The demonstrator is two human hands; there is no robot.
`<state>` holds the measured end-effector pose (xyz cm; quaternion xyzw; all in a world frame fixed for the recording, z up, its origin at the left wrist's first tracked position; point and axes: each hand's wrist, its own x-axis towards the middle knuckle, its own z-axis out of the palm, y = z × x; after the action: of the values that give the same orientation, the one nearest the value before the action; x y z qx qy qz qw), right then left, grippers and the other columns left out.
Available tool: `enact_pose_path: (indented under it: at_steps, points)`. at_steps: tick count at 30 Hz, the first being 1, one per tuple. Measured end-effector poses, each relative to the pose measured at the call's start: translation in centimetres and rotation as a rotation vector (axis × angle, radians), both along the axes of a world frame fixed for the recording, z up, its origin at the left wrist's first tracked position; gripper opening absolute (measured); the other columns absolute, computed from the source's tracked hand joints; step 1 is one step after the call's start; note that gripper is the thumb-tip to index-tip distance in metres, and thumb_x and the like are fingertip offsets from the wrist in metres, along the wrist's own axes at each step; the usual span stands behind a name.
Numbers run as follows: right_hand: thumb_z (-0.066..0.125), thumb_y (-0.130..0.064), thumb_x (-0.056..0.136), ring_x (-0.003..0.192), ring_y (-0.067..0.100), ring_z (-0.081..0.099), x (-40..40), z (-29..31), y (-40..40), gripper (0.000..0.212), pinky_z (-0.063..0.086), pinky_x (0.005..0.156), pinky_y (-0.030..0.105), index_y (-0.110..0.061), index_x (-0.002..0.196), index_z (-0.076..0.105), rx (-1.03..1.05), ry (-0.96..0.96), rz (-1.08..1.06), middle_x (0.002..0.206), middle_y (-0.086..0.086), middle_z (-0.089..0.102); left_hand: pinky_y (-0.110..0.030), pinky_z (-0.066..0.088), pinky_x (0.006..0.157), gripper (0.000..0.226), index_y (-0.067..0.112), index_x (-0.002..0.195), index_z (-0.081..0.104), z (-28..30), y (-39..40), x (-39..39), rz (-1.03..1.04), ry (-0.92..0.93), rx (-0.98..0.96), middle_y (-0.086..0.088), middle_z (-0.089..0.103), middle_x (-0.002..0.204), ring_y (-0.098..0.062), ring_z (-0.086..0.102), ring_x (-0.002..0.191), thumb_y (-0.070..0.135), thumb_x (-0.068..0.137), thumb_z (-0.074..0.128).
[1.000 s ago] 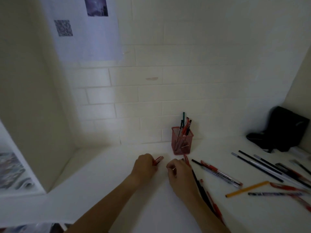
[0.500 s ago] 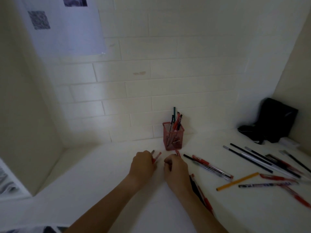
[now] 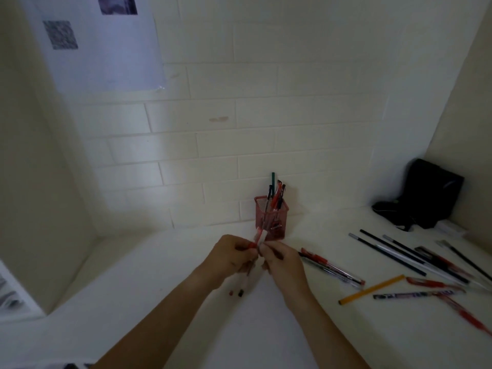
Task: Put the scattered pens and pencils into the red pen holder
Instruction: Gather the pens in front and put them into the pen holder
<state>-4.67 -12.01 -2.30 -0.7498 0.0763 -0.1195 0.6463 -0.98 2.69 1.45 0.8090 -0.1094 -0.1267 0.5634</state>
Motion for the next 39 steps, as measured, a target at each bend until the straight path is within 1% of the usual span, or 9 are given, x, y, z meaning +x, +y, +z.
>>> enact_pose_path:
  at_steps: [5, 8, 13, 16, 19, 22, 27, 33, 39]
  points:
    - [0.064, -0.021, 0.094, 0.068, 0.009, 0.060, -0.1, 1.1, -0.5, 0.012, 0.048, 0.065, 0.022, -0.022, 0.088, 0.074, 0.132, -0.014, 0.018, 0.079, -0.003, 0.070, -0.039, 0.063, 0.079, 0.017, -0.001, 0.103, 0.075, 0.3, -0.3, -0.4, -0.032, 0.032, -0.125, -0.026, 0.074, 0.097, -0.037, 0.074, 0.089, 0.010, 0.093, 0.066]
    - [0.064, -0.019, 0.095, 0.068, 0.012, 0.063, 0.1, 2.5, -0.5, 0.013, 0.050, 0.063, 0.023, -0.022, 0.087, 0.074, 0.134, -0.042, 0.011, 0.077, -0.002, 0.071, -0.043, 0.063, 0.081, 0.015, 0.005, 0.102, 0.077, 1.1, -0.8, -0.4, -0.024, -0.066, -0.113, -0.017, 0.077, 0.092, -0.030, 0.076, 0.087, 0.012, 0.090, 0.070]
    - [0.063, -0.022, 0.095, 0.077, 0.023, 0.073, 1.7, 8.5, -1.6, 0.010, 0.063, 0.071, 0.036, -0.023, 0.090, 0.072, 0.008, -0.247, -0.034, 0.081, 0.001, 0.075, -0.009, 0.049, 0.067, 0.010, 0.019, 0.093, 0.080, 6.5, -2.9, 1.8, 0.116, -0.543, 0.129, 0.007, 0.076, 0.078, 0.008, 0.065, 0.064, 0.021, 0.085, 0.075]
    - [0.064, -0.022, 0.093, 0.079, 0.004, 0.070, 3.4, 12.1, -2.6, 0.008, 0.056, 0.071, 0.018, -0.024, 0.091, 0.071, -0.177, -0.409, -0.155, 0.084, -0.009, 0.074, -0.019, 0.051, 0.070, 0.010, 0.016, 0.090, 0.079, 9.9, -4.5, 4.2, 0.161, -0.739, 0.096, 0.003, 0.077, 0.082, -0.003, 0.068, 0.072, 0.023, 0.084, 0.075]
    - [0.065, -0.020, 0.093, 0.077, 0.000, 0.068, 5.4, 13.1, -3.4, 0.007, 0.049, 0.065, 0.007, -0.022, 0.092, 0.071, -0.245, -0.462, -0.248, 0.082, -0.011, 0.073, -0.024, 0.054, 0.074, 0.009, 0.013, 0.090, 0.077, 10.7, -6.1, 6.8, 0.149, -0.819, 0.082, 0.002, 0.076, 0.081, -0.007, 0.069, 0.075, 0.020, 0.084, 0.075]
    - [0.065, -0.018, 0.093, 0.073, 0.000, 0.066, 7.0, 11.6, -3.8, 0.007, 0.046, 0.060, 0.005, -0.020, 0.091, 0.071, -0.304, -0.409, -0.318, 0.080, -0.009, 0.071, -0.017, 0.055, 0.069, 0.013, 0.011, 0.095, 0.069, 9.2, -7.2, 8.5, 0.102, -0.780, 0.054, 0.003, 0.074, 0.081, 0.002, 0.067, 0.070, 0.011, 0.084, 0.075]
    - [0.067, -0.018, 0.092, 0.065, -0.006, 0.056, 8.4, 7.7, -4.4, 0.006, 0.040, 0.054, 0.001, -0.016, 0.091, 0.071, -0.411, -0.253, -0.323, 0.080, -0.007, 0.067, -0.033, 0.057, 0.065, 0.012, 0.008, 0.091, 0.062, 4.9, -7.2, 9.8, 0.092, -0.655, 0.163, -0.002, 0.073, 0.079, -0.015, 0.070, 0.070, 0.011, 0.086, 0.072]
    - [0.067, -0.027, 0.090, 0.079, 0.016, 0.061, 10.2, 4.6, -4.9, 0.011, 0.038, 0.059, 0.020, -0.017, 0.085, 0.070, -0.537, -0.133, -0.403, 0.088, 0.002, 0.065, -0.029, 0.045, 0.069, 0.014, 0.011, 0.088, 0.076, 2.5, -7.3, 10.5, 0.197, -0.686, 0.354, -0.004, 0.062, 0.080, -0.017, 0.055, 0.080, 0.017, 0.076, 0.078]
    - [0.069, -0.027, 0.088, 0.079, 0.019, 0.059, 10.9, 4.1, -4.3, 0.011, 0.043, 0.064, 0.028, -0.018, 0.085, 0.066, -0.521, -0.090, -0.409, 0.095, 0.004, 0.061, -0.024, 0.036, 0.067, 0.016, 0.010, 0.096, 0.067, 2.0, -7.6, 10.8, 0.261, -0.563, 0.323, -0.008, 0.061, 0.093, -0.020, 0.055, 0.092, 0.014, 0.081, 0.070]
